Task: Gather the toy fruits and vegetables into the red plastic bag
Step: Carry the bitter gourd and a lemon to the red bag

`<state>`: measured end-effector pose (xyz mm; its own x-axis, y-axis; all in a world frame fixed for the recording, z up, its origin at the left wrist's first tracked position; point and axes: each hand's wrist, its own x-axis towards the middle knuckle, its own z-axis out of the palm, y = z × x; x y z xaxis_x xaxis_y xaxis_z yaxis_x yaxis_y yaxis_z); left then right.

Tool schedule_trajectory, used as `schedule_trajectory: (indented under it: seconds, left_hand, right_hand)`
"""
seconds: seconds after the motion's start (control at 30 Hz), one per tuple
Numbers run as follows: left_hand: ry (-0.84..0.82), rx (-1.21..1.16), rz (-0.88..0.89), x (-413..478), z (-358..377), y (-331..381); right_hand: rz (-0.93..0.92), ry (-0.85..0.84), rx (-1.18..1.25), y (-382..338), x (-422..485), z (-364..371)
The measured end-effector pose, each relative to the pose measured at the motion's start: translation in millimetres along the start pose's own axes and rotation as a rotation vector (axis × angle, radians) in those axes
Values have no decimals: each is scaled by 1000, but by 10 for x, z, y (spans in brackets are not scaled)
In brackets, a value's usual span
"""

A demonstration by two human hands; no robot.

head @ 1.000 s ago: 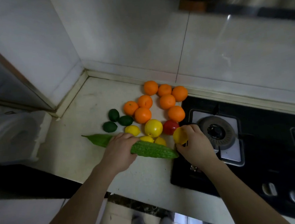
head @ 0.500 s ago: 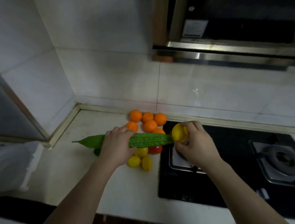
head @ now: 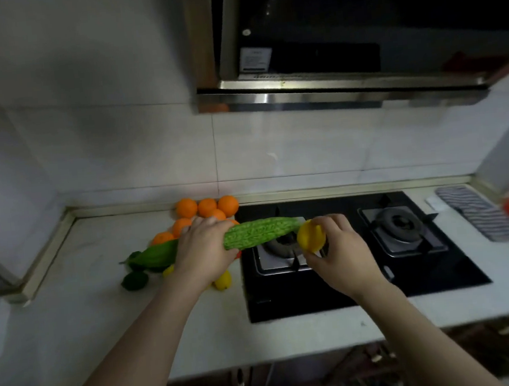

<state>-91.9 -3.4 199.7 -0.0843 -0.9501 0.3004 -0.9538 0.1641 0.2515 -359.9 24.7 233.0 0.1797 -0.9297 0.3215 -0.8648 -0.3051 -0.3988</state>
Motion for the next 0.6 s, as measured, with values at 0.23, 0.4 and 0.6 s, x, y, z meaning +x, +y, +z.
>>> schedule_trajectory:
  seconds: [0.23, 0.4, 0.6]
  left_hand:
    - [-4, 35, 91, 117, -1, 766]
    - [-4, 7, 148, 187, 121, 1659]
    - [-39, -38, 223, 206, 416, 2935]
  right_hand:
    - [101, 99, -17, 504, -412, -531]
    - [177, 122, -45, 1138, -778, -981]
    - [248, 163, -64, 2047, -1287, -1641]
